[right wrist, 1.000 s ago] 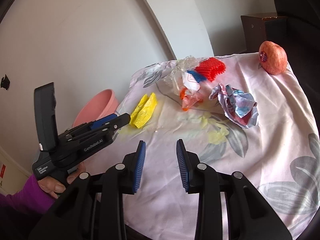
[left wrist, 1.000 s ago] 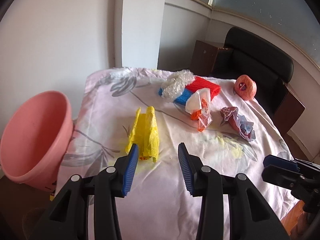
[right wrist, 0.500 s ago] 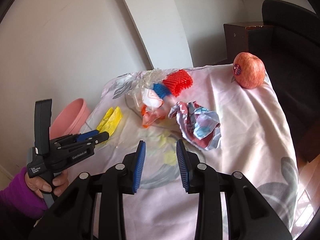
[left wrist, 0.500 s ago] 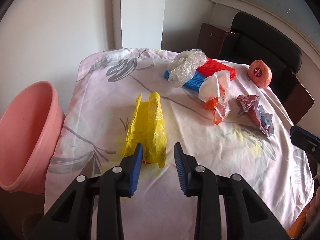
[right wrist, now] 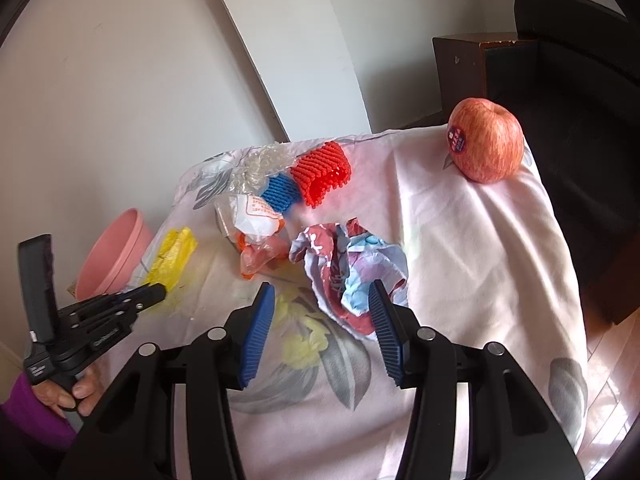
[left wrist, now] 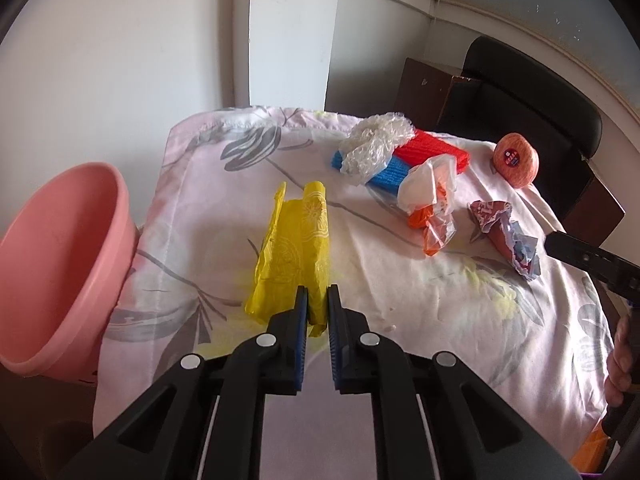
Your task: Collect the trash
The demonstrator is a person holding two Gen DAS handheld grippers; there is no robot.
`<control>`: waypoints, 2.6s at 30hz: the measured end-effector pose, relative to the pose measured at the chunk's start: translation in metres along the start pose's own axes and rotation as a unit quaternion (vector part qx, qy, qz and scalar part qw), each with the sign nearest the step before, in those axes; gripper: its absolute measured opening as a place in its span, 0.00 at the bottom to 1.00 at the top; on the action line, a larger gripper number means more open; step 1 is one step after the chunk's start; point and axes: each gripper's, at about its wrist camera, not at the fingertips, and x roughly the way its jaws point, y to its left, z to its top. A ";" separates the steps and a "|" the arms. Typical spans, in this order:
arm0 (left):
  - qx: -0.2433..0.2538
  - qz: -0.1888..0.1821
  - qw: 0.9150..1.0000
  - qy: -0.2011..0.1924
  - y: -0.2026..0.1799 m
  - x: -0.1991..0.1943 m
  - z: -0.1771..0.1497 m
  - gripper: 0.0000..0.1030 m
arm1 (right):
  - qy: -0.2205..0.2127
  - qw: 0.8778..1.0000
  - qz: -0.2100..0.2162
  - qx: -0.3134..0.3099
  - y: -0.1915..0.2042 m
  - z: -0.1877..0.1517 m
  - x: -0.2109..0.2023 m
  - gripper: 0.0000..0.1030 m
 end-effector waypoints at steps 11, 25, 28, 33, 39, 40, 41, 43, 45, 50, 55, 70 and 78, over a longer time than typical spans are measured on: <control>-0.010 -0.006 1.000 -0.018 0.002 -0.018 -0.001 0.08 | 0.034 0.998 -0.026 -0.043 0.007 0.008 0.030 0.48; -0.013 -0.012 1.000 -0.023 0.002 -0.022 -0.001 0.08 | 0.061 0.991 -0.060 -0.099 0.015 0.004 0.053 0.21; -0.014 -0.013 0.999 -0.026 0.001 -0.024 -0.001 0.08 | 0.061 0.992 -0.055 -0.091 0.014 0.002 0.050 0.16; -0.015 -0.017 0.999 -0.036 0.000 -0.031 -0.002 0.08 | 0.049 0.995 -0.044 -0.074 0.010 0.002 0.036 0.11; -0.020 -0.021 0.998 -0.050 -0.001 -0.042 -0.003 0.08 | 0.018 0.999 -0.009 -0.050 0.008 0.004 0.008 0.11; -0.021 -0.022 0.998 -0.053 -0.001 -0.044 -0.003 0.08 | 0.012 0.999 -0.003 -0.049 0.009 0.004 0.003 0.11; -0.021 -0.023 0.998 -0.055 -0.002 -0.046 -0.004 0.08 | 0.007 0.999 0.002 -0.048 0.010 0.005 -0.001 0.11; -0.021 -0.023 0.998 -0.061 -0.002 -0.050 -0.005 0.08 | -0.004 0.999 0.009 -0.048 0.015 0.007 -0.009 0.11; -0.021 -0.024 0.997 -0.065 -0.002 -0.054 -0.006 0.08 | -0.014 0.999 0.020 -0.047 0.020 0.010 -0.018 0.11; -0.022 -0.024 0.997 -0.074 -0.001 -0.064 -0.010 0.08 | -0.032 0.997 0.031 -0.058 0.037 0.017 -0.034 0.05; -0.026 -0.025 0.996 -0.078 0.002 -0.069 -0.013 0.08 | -0.014 0.997 0.027 -0.069 0.041 0.017 -0.039 0.06; -0.024 -0.036 0.997 -0.070 0.004 -0.063 -0.018 0.08 | 0.076 0.997 0.005 -0.005 0.007 -0.017 -0.016 0.36; -0.023 -0.035 0.996 -0.073 0.004 -0.067 -0.019 0.08 | 0.100 0.995 0.002 -0.019 0.015 -0.022 -0.001 0.25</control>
